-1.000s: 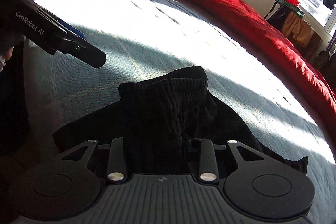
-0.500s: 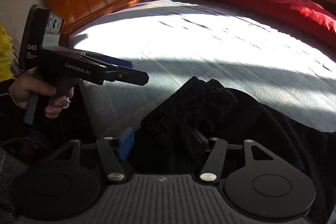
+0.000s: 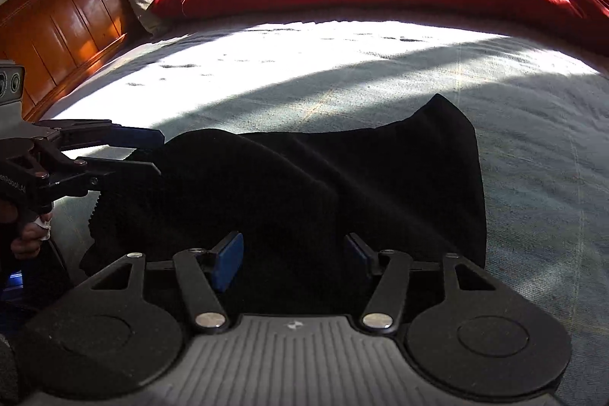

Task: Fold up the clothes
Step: 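Open the right tool to release the waistband and withdraw it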

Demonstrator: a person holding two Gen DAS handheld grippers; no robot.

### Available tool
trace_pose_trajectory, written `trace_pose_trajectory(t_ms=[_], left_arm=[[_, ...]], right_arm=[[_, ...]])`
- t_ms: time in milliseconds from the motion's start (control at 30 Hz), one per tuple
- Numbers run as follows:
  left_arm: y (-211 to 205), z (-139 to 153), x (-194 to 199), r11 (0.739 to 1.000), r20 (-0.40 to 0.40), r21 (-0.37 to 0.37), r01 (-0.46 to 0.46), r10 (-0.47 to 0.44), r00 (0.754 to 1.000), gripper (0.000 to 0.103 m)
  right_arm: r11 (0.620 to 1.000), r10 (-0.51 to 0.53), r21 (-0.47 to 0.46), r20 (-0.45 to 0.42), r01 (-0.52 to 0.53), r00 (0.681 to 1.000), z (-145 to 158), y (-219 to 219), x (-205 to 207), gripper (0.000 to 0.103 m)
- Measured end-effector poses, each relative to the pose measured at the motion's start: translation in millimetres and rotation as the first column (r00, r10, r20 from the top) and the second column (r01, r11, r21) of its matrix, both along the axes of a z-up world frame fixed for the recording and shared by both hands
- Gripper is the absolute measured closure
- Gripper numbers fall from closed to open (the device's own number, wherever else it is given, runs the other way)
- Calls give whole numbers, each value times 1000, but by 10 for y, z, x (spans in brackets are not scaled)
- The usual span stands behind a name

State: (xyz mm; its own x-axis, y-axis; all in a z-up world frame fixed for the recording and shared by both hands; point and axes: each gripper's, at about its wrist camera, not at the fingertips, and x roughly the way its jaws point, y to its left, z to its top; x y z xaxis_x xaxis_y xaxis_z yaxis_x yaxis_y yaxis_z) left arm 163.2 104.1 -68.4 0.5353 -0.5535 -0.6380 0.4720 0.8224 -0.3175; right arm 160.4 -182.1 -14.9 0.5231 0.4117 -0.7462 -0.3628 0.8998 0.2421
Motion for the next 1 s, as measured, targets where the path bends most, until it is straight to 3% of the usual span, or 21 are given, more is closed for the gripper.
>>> trace_pose_trajectory(t_ms=[33, 133, 200, 300, 400, 467, 567, 633, 700, 767, 900, 1000], left_arm=[[22, -91, -29, 1000, -34, 14, -1, 2, 999, 8], [201, -167, -223, 1000, -25, -18, 6, -7, 1000, 8], [301, -61, -269, 999, -38, -33, -15, 13, 999, 8], [292, 135, -207, 997, 3, -50, -55, 55, 998, 8], [177, 196, -87, 996, 25, -83, -36, 38, 999, 7], [70, 111, 8, 997, 15, -78, -10, 11, 1000, 7], [39, -97, 82, 998, -51, -2, -62, 62, 997, 7], [132, -155, 6, 997, -57, -13, -70, 69, 996, 7], [208, -142, -86, 997, -52, -30, -74, 72, 996, 7], [248, -76, -184, 997, -35, 4, -82, 82, 996, 7], [338, 84, -261, 994, -12, -16, -105, 105, 994, 7], [339, 167, -153, 993, 27, -55, -100, 102, 994, 6]], right_arm=[[1000, -12, 0, -21, 12, 1000, -75, -45, -49, 40], [999, -31, 32, -51, 32, 998, -151, -205, -193, 40], [998, -42, 52, -49, 45, 998, -92, -300, -241, 40], [998, -27, 49, 22, 26, 999, 101, -315, -141, 40], [1000, 11, 9, 102, -12, 995, 253, -220, 137, 39], [999, 40, 14, 110, -42, 993, 240, -190, 424, 39], [999, 40, 4, 79, -40, 996, 65, -150, 856, 39], [999, 31, -45, 43, -29, 999, -110, -128, 1111, 39], [999, 2, -37, 27, -1, 1000, -187, -166, 1214, 40], [999, -27, -22, 13, 28, 1000, -252, -209, 1301, 40], [1000, 6, -20, 85, -4, 996, 60, -107, 988, 39], [993, 114, 6, 125, -116, 986, 276, 96, 657, 35]])
